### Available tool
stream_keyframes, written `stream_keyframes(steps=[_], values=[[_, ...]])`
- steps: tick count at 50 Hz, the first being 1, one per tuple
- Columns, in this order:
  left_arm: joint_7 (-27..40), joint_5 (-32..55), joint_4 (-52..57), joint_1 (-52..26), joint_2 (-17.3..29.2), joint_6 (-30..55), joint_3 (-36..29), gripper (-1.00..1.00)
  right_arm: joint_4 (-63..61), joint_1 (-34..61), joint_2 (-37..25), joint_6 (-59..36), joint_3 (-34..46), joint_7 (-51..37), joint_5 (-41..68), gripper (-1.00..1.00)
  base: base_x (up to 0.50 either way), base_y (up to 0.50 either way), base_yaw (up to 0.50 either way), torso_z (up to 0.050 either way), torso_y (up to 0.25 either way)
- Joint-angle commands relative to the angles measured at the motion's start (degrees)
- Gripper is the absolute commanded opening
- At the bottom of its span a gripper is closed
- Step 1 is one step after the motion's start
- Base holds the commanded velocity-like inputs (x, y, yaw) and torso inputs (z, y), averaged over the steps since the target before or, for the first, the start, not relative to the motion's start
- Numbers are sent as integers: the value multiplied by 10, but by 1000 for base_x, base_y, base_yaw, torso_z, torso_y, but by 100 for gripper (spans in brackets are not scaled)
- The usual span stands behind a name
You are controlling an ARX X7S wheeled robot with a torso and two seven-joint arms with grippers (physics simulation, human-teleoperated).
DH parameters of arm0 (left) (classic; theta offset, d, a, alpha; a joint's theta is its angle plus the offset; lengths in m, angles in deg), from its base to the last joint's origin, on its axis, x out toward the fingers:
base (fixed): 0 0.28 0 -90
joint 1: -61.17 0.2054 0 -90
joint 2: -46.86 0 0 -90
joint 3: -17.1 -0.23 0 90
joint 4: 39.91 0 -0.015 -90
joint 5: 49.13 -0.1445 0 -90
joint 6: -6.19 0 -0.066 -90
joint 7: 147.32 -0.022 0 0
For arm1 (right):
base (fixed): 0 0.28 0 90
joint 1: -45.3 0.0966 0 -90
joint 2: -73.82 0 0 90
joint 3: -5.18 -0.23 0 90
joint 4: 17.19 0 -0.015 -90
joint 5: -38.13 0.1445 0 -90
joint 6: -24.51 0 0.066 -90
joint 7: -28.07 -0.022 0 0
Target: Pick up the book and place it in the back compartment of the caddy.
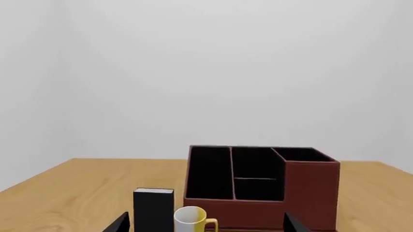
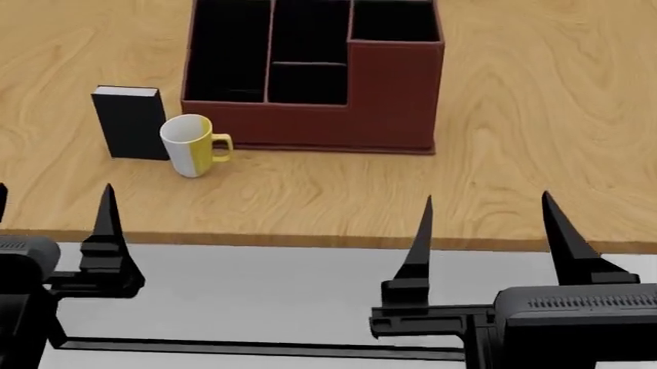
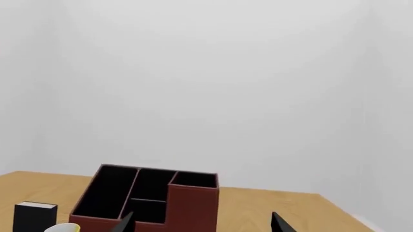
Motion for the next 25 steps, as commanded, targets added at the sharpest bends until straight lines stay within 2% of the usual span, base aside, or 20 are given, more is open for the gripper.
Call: stream_keyframes(steps=[1, 25], values=[[4, 7, 4, 0, 3, 0, 2, 100, -1, -2, -5, -1, 3, -5, -2, 100, 500, -70, 0, 0, 0], [8, 26, 14, -1, 11, 3, 8, 100, -10, 3, -13, -15, 17, -18, -13, 100, 500, -11, 0, 0, 1]])
